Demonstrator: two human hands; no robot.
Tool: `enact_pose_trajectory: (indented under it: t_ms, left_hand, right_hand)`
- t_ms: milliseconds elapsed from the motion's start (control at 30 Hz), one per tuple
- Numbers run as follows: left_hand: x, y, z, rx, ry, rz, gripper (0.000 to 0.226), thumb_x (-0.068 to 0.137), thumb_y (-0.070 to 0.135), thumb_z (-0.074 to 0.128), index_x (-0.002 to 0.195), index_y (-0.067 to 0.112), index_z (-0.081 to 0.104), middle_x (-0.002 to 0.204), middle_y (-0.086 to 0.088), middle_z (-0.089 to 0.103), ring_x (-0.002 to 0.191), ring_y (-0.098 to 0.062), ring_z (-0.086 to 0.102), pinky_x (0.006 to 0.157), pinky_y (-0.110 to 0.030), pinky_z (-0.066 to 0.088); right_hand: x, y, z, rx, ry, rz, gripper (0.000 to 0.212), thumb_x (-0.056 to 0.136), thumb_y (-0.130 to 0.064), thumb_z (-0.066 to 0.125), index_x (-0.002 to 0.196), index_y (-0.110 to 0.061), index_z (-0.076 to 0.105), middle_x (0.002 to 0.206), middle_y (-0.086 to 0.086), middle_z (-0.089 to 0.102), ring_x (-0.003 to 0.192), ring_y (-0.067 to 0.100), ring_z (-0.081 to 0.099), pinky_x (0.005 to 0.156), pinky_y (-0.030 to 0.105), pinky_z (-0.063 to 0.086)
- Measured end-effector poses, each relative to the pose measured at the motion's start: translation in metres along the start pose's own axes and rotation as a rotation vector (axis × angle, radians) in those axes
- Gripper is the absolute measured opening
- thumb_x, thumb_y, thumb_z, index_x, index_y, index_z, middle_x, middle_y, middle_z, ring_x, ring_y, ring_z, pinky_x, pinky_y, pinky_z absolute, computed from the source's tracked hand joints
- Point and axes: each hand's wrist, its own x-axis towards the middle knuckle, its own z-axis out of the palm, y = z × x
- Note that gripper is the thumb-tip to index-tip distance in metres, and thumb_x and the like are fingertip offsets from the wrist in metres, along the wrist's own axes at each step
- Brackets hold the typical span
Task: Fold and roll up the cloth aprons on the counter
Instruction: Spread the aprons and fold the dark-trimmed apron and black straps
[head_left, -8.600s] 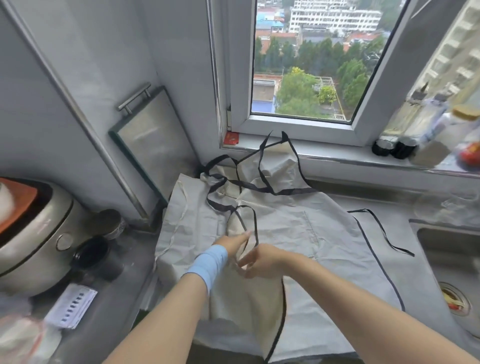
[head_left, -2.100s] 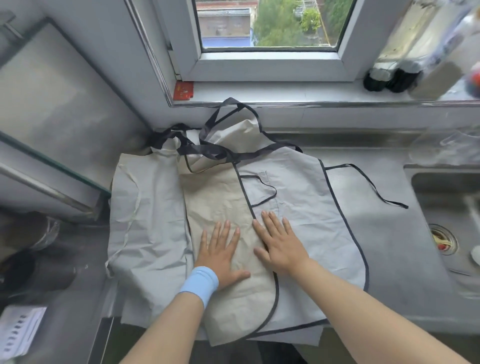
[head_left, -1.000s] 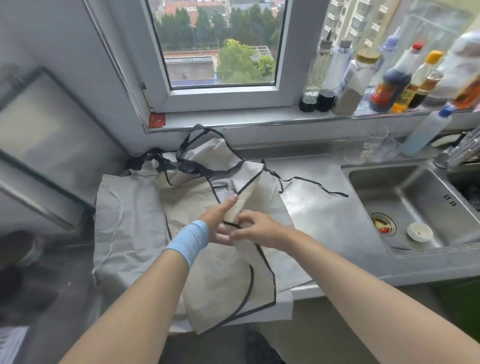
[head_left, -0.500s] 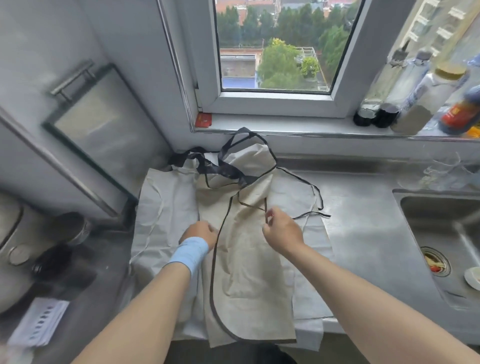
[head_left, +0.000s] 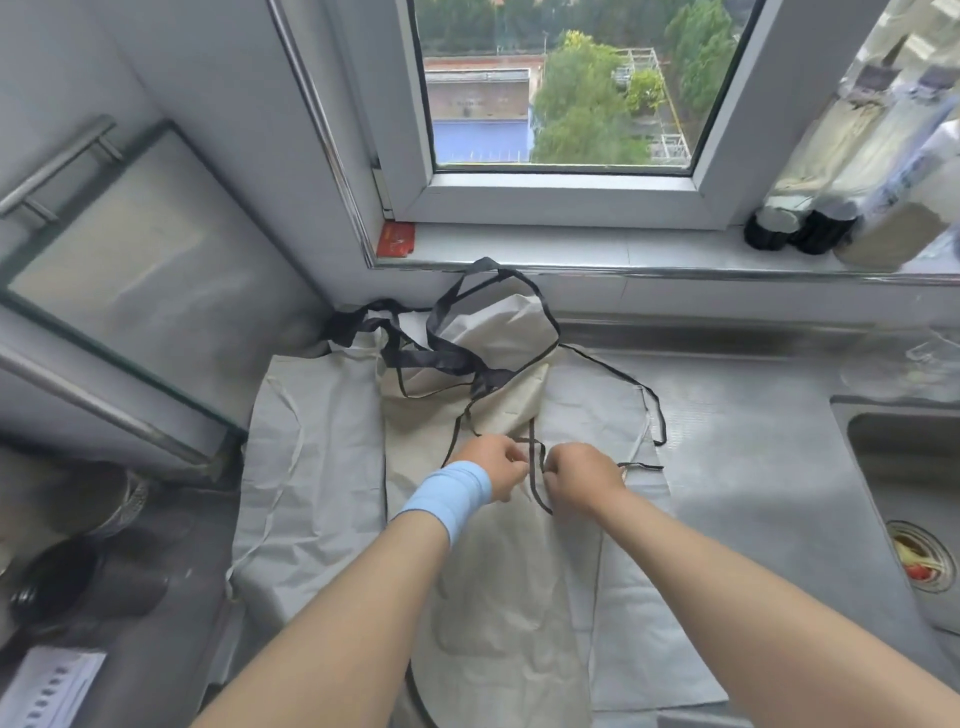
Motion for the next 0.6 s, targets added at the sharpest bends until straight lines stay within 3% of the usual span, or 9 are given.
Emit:
enact_pose_trajectory:
  t_ms: [67,167,233,300,367,433,500,600]
  left_hand:
    - [-0.001,-0.003,-0.001,-0.207,-0.051,-0.043,0.036,0.084,0.010,0.056,0.118,0.022,0.055,0.107,0.001,0.065,0.070,-0.022,0.068,0.058,-0.023,0.051]
    - [-0.004,0.001,-0.004,-0.355,-0.095,-0.007,0.023,0.084,0.009,0.059,0.105,0.018,0.058,0.089,0.001,0.069,0.067,-0.018,0.068,0.052,-0.019,0.047]
    - [-0.004,-0.005,-0.019,-0.353,0.015,-0.014,0.010,0.086,0.014,0.058,0.091,0.016,0.065,0.070,0.003,0.072,0.053,-0.011,0.064,0.049,-0.018,0.046]
    - [-0.003,-0.017,-0.037,-0.377,0.096,-0.029,0.013,0.088,0.023,0.058,0.086,0.013,0.066,0.068,-0.001,0.072,0.046,-0.012,0.060,0.051,-0.020,0.047]
    - [-0.005,-0.032,-0.055,-0.342,0.168,-0.045,0.014,0.091,0.026,0.055,0.087,0.013,0.059,0.071,0.000,0.071,0.043,-0.011,0.058,0.048,-0.020,0.045]
    - [-0.008,-0.048,-0.073,-0.296,0.302,-0.063,0.010,0.091,0.027,0.052,0.096,0.018,0.053,0.074,0.001,0.067,0.044,-0.011,0.056,0.051,-0.021,0.042]
    - [-0.008,-0.064,-0.090,-0.331,0.405,-0.067,0.014,0.092,0.026,0.049,0.103,0.017,0.054,0.071,-0.001,0.065,0.047,-0.014,0.055,0.056,-0.024,0.044]
    - [-0.004,-0.083,-0.104,-0.429,0.428,-0.059,0.013,0.092,0.016,0.050,0.099,0.012,0.060,0.067,-0.002,0.064,0.049,-0.018,0.055,0.055,-0.025,0.047]
  right_hand:
    - [-0.002,-0.015,-0.014,0.373,0.005,0.048,0.011,0.084,-0.023,0.061,0.075,-0.019,0.066,0.079,0.001,0.069,0.082,0.024,0.064,0.065,0.027,0.045]
    - [-0.003,-0.042,-0.038,0.959,-0.155,0.045,0.005,0.081,-0.014,0.075,0.080,-0.009,0.074,0.071,0.003,0.069,0.066,0.017,0.059,0.062,0.029,0.047]
    - [0.002,-0.062,-0.053,0.936,-0.228,-0.065,0.006,0.079,-0.015,0.076,0.081,-0.009,0.077,0.070,0.004,0.070,0.060,0.015,0.058,0.058,0.028,0.048]
    - [0.011,-0.078,-0.061,0.931,-0.211,-0.114,0.010,0.082,-0.021,0.071,0.082,-0.013,0.077,0.075,0.003,0.074,0.062,0.018,0.066,0.057,0.032,0.053]
    - [0.024,-0.087,-0.060,0.823,-0.048,-0.126,0.016,0.089,-0.024,0.062,0.090,-0.017,0.076,0.086,-0.002,0.075,0.077,0.019,0.071,0.070,0.037,0.056]
    - [0.038,-0.089,-0.055,0.434,0.145,-0.208,0.024,0.093,-0.020,0.052,0.105,-0.023,0.073,0.103,-0.006,0.070,0.094,0.017,0.065,0.082,0.032,0.051]
    - [0.051,-0.086,-0.049,0.055,0.121,-0.289,0.036,0.091,-0.011,0.047,0.119,-0.026,0.063,0.115,-0.001,0.060,0.101,0.025,0.062,0.078,0.034,0.048]
    - [0.063,-0.082,-0.040,-0.238,0.013,-0.312,0.046,0.087,-0.006,0.047,0.130,-0.020,0.045,0.120,0.005,0.056,0.100,0.033,0.064,0.077,0.040,0.052]
